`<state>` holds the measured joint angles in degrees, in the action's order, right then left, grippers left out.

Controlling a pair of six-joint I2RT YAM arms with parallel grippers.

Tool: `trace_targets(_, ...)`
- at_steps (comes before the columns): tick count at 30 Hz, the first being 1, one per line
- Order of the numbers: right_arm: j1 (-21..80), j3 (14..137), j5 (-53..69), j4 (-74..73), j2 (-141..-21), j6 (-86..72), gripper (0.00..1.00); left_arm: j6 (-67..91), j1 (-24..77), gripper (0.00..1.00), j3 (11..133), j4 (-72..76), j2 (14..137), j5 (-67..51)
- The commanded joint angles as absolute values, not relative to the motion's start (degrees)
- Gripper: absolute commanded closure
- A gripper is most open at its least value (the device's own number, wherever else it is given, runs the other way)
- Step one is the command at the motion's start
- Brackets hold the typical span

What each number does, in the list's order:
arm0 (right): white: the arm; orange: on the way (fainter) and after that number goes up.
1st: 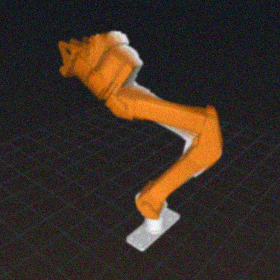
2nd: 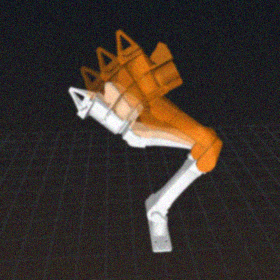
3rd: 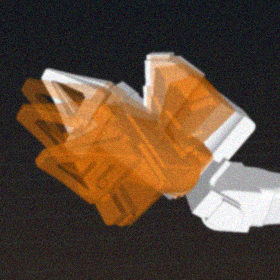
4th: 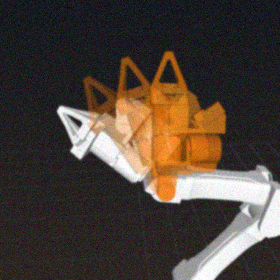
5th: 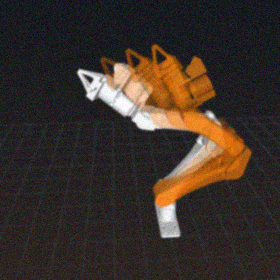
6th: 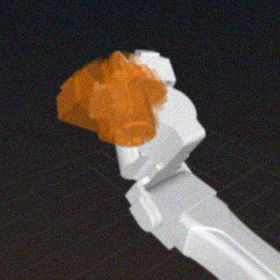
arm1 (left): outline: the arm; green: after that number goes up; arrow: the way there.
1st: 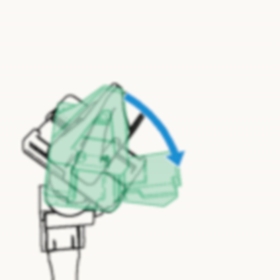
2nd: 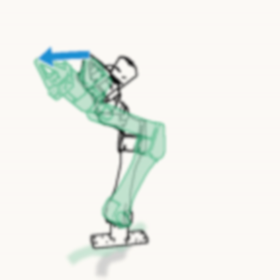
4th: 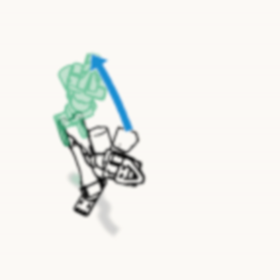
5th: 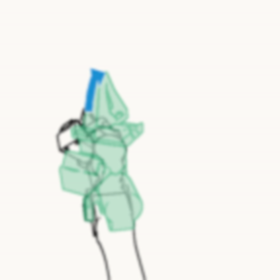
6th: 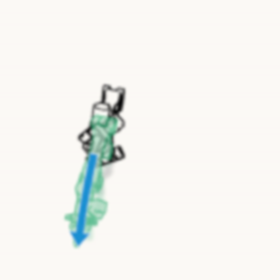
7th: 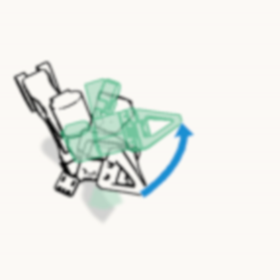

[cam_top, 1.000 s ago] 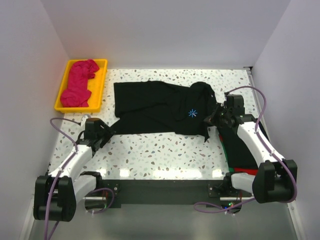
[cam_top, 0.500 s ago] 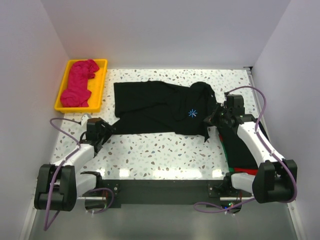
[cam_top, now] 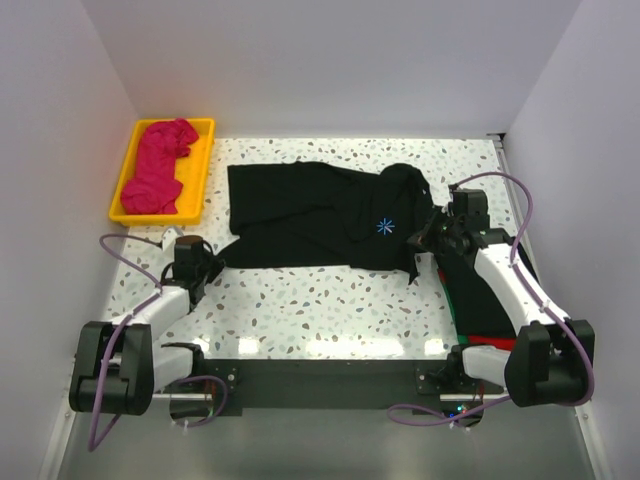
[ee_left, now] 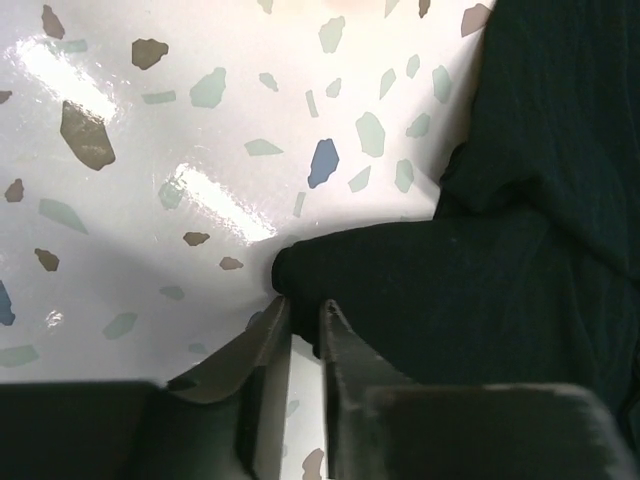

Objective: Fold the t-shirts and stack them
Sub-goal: Flatten the tshirt out

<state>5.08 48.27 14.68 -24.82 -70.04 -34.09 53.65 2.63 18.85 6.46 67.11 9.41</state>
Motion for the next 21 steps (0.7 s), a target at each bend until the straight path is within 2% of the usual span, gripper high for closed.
trace_targets(1, 4.92, 48.87, 15.03, -24.43, -68.2, -34.28, 1.0, 52.03, 2.29, 0.81, 20.83, 10.02, 66.36, 11.34)
trace_targets(7, 4.92, 50.01, 14.5, -25.66, -67.24, -34.45, 1.0, 52.12, 2.29, 1.0, 22.58, 9.06, 64.95, 9.32)
trace_targets(13, 4.92, 54.75, 12.92, -29.0, -65.39, -34.8, 1.0, 52.12, 2.29, 1.0, 29.08, 0.8, 59.6, 9.14)
trace_targets(21, 4.66, 64.15, 8.88, -35.59, -61.79, -36.64, 1.0, 49.84, 2.29, 1.0, 44.89, -12.55, 51.16, 9.31)
